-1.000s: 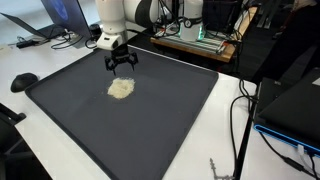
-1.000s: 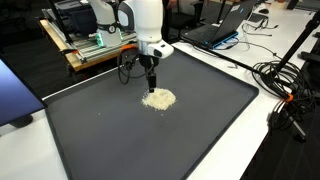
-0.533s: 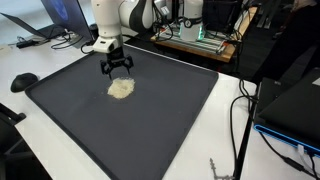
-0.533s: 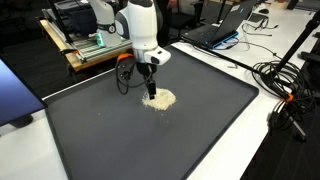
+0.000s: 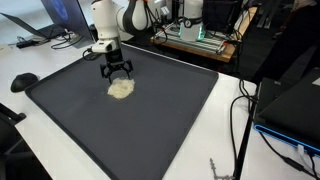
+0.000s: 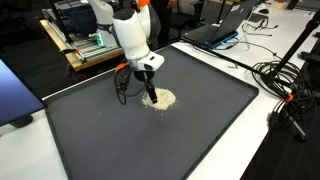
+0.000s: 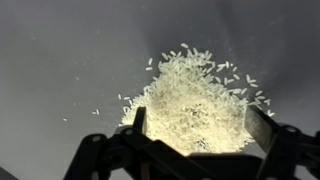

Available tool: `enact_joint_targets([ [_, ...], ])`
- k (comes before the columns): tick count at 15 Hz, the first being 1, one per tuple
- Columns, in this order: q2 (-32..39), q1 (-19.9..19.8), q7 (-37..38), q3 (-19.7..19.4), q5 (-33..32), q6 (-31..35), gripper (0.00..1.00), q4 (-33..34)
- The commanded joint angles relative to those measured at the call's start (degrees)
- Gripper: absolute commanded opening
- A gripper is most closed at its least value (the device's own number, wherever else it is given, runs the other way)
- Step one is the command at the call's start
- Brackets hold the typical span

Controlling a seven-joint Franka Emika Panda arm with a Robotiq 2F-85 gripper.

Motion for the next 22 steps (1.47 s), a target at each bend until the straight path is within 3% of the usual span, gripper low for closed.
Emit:
enact_joint_targets([
  [1,2.34,-6.05,-5.86,5.48,4.34,1.23,1.0,0.73],
  [5,4.43,-10.52,-8.4,9.14,5.73,0.17,1.0,1.61],
  [10,6.07,-13.27,-8.69,11.29,5.46,-0.49,0.97,2.5],
  [11,6.28,-13.67,-8.73,11.69,5.38,-0.78,0.76,2.65],
  [14,6.67,-14.21,-8.56,12.32,5.36,-1.87,0.63,3.07],
  [22,6.5,-14.75,-8.93,13.01,6.37,-3.46,0.05,3.52],
])
